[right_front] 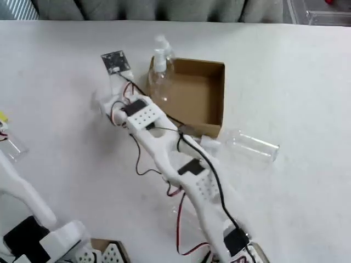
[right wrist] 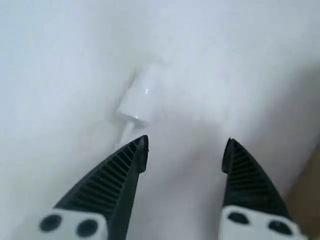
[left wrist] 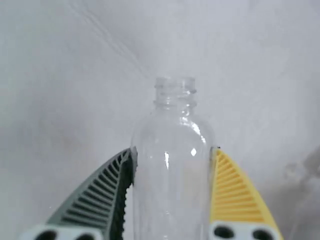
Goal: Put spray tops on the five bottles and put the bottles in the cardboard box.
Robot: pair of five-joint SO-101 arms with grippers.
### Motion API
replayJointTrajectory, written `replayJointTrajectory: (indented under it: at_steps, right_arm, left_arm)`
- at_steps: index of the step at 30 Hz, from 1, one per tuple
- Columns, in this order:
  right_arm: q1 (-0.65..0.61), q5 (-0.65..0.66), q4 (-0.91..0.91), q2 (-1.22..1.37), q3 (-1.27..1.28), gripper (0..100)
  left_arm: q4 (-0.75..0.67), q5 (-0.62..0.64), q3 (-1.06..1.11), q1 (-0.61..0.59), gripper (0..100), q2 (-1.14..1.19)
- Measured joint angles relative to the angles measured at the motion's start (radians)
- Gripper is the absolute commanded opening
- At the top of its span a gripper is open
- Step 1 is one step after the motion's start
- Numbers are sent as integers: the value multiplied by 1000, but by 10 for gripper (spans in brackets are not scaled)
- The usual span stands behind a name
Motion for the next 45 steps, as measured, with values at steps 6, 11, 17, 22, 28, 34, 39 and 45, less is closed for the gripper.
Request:
replayJointTrajectory:
  at_steps: [6, 11, 17, 22, 28, 34, 39, 45]
  right_arm:
    - [0, -2, 167, 213, -321, 118]
    - [14, -3, 324, 345, -586, 30]
    - [28, -3, 489, 442, -825, 17]
    - [32, -3, 647, 459, -970, 16]
    - [29, -3, 809, 460, -1062, 16]
    - [-11, -3, 953, 460, -1094, 16]
    - [-40, -3, 1042, 454, -1094, 15]
    - [-81, -2, 1053, 423, -1094, 15]
  left_arm:
    - [0, 0, 0, 5, 20, 0]
    - [0, 0, 0, 32, 20, 0]
    - [2, 0, 12, 52, 20, 0]
    - [29, 0, 12, 57, 20, 0]
    - [118, 0, -9, 57, 20, 0]
    - [216, -2, -66, 57, 20, 0]
    - [285, -61, -101, 57, 20, 0]
    - [328, -74, -103, 89, 20, 0]
